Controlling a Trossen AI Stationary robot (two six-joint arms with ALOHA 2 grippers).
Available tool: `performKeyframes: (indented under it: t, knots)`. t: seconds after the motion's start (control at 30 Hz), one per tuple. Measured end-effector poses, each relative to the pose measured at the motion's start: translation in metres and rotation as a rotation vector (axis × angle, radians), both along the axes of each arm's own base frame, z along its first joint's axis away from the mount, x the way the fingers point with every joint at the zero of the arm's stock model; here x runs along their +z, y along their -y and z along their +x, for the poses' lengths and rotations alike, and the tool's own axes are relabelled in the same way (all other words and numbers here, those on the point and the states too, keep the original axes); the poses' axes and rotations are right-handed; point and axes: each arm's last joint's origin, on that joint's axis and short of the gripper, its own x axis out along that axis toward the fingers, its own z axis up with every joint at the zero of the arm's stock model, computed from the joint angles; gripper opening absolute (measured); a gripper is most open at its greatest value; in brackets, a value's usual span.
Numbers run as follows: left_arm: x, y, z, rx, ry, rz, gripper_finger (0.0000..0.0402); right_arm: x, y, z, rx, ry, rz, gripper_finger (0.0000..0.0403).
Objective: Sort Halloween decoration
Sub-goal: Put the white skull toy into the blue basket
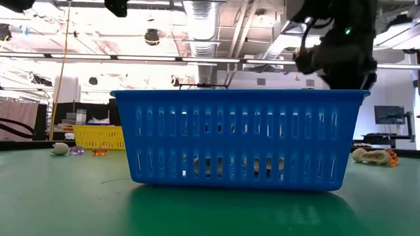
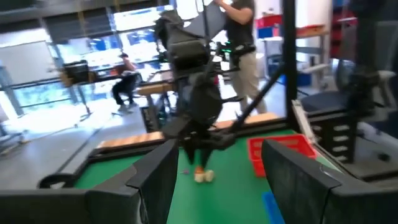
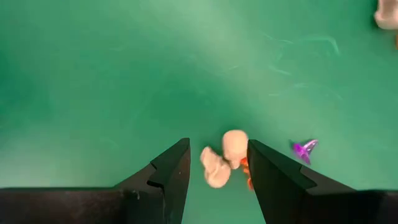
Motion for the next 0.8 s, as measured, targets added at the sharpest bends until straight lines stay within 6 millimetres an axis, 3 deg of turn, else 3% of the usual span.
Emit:
performKeyframes:
  t: [0.2,0.33,0.8]
  knots:
    - [0.000,0.003,0.000,-0.016,-0.004,0.000,0.0222,-0.016,0.004,0.007,-0.039,-0.085,0.006,0.0189]
    - [-0.001,0.003,0.000,-0.016,-0.005,-0.005,0.0222,-0.023,0.005,0.010,0.025,-0.123,0.006,0.0189]
    - [-0.004,0.003,0.000,-0.018,-0.044,-0.018,0.0222,-0.027,0.020,0.010,0.098,-0.153,0.071,0.0189]
